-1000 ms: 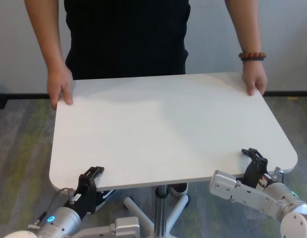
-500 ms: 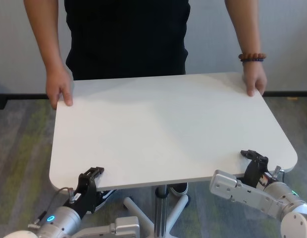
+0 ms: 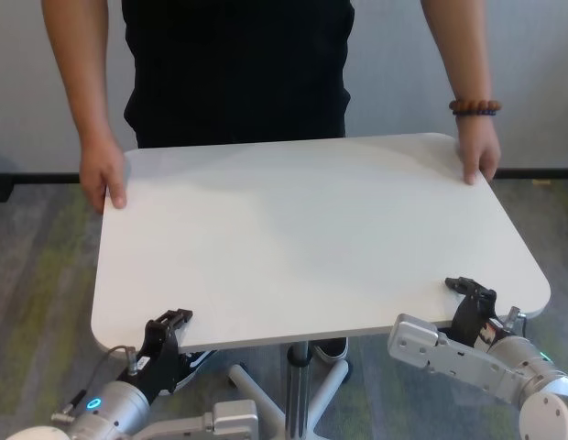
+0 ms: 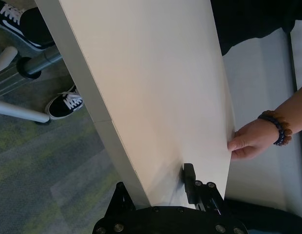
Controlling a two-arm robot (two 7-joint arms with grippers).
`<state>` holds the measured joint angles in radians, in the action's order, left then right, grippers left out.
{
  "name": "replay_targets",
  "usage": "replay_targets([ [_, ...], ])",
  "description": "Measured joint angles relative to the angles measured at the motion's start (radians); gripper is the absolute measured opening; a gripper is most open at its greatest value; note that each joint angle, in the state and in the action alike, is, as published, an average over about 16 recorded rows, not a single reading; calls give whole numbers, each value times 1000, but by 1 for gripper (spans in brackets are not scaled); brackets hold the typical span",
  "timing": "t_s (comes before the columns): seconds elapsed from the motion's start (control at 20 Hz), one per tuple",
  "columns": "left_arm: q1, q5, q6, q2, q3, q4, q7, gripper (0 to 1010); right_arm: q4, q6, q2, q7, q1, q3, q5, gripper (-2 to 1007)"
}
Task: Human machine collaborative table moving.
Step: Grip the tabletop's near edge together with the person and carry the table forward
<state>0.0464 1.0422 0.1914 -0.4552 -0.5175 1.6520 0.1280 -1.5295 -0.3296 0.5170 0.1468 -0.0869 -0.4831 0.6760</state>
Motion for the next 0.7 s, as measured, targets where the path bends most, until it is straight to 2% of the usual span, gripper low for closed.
replay_targets([
  [0.7, 0, 0, 0, 0, 0, 0, 1, 384, 0, 0, 0, 0, 0, 0, -1, 444],
])
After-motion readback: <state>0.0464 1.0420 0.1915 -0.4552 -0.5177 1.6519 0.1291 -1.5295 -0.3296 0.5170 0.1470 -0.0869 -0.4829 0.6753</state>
